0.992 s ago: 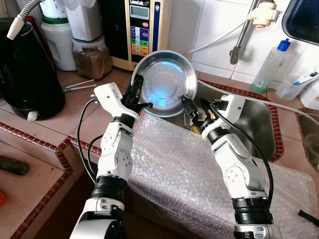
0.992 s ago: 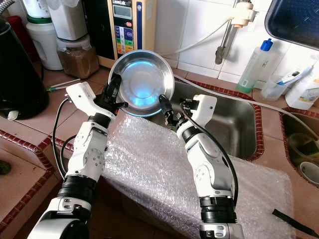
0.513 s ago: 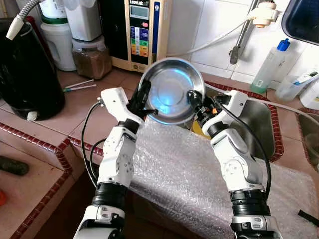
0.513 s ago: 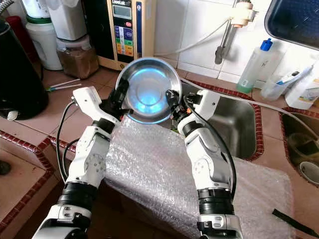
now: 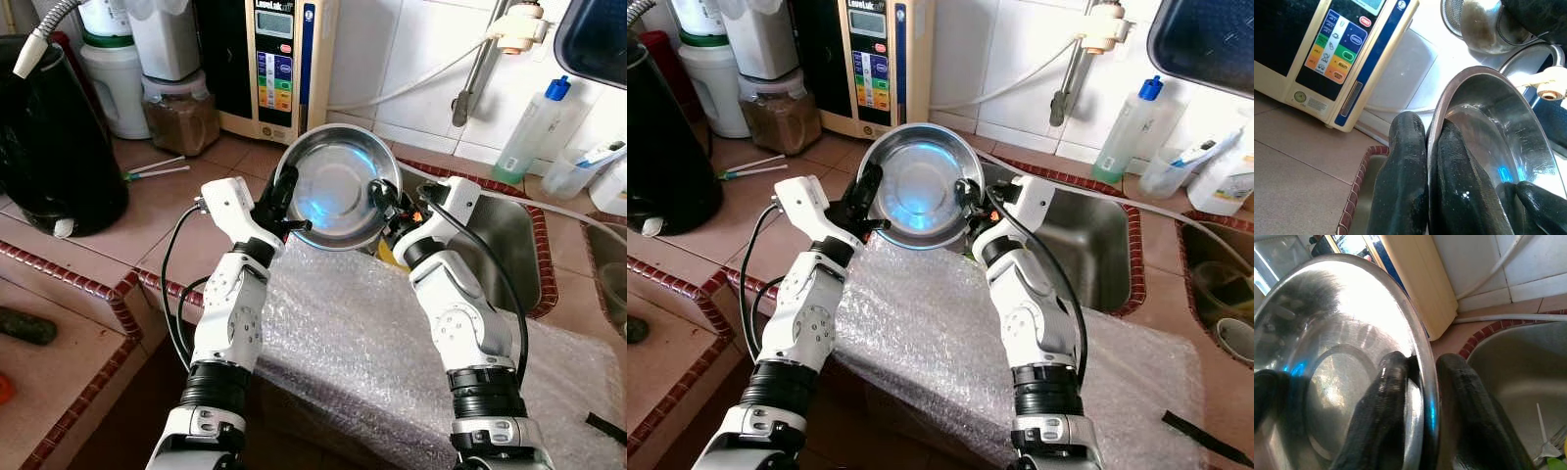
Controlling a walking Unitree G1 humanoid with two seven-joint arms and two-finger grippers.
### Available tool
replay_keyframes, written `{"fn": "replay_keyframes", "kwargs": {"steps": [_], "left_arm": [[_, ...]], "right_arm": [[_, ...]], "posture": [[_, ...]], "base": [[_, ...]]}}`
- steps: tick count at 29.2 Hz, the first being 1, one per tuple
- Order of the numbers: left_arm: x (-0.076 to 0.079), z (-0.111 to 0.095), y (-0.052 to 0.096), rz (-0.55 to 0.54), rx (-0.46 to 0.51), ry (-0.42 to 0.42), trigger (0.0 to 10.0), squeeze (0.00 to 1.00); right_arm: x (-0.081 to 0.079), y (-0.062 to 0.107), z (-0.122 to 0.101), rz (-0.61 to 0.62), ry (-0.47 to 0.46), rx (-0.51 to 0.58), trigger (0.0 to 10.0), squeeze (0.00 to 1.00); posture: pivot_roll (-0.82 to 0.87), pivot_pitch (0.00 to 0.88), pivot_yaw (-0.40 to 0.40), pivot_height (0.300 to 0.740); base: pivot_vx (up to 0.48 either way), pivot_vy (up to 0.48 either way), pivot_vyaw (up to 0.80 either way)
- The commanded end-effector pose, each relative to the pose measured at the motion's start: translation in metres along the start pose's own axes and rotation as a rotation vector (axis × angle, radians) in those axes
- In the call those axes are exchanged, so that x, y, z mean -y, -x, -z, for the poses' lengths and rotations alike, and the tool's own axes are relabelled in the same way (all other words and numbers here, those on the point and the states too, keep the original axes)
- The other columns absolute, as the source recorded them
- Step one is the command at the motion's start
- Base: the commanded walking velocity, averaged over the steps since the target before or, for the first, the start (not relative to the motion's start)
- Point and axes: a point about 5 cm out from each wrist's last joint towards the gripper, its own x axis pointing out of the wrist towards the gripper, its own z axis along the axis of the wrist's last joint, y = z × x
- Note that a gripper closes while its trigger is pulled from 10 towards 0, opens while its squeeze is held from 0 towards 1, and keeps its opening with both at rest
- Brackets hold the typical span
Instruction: Kitchen organization
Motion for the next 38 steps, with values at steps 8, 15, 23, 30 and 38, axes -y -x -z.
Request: {"fn": "replay_keyframes", "kwargs": {"steps": [8, 15, 23, 30, 38], "left_arm": [[0.02, -0.014, -0.01, 0.092, 0.069, -0.042, 0.0, 0.0], [0.019, -0.012, -0.01, 0.083, 0.058, -0.048, 0.2, 0.0], [0.014, -0.007, -0.01, 0.035, 0.019, -0.032, 10.0, 1.0], [0.023, -0.002, -0.009, 0.108, -0.027, -0.046, 10.0, 1.0], [0.028, 0.008, 0.002, 0.198, -0.121, -0.162, 10.0, 1.0]], "right_arm": [[0.027, 0.007, 0.015, 0.162, -0.01, -0.08, 0.0, 0.0], [0.026, 0.006, 0.014, 0.168, -0.007, -0.076, 0.0, 0.0], [0.033, 0.007, 0.011, 0.212, 0.02, -0.064, 0.0, 0.0], [0.033, 0.005, 0.006, 0.215, 0.059, -0.047, 0.0, 0.0], [0.049, 0.001, -0.01, 0.363, 0.238, 0.032, 0.0, 0.0]], "posture": [[0.08, 0.0, -0.024, 0.74], [0.07, 0.0, -0.023, 0.74], [0.07, 0.0, -0.023, 0.74], [0.07, 0.0, -0.028, 0.74], [0.08, 0.0, -0.032, 0.74]], "base": [[0.0, 0.0, 0.0], [0.0, 0.0, 0.0], [0.0, 0.0, 0.0], [0.0, 0.0, 0.0], [0.0, 0.0, 0.0]]}}
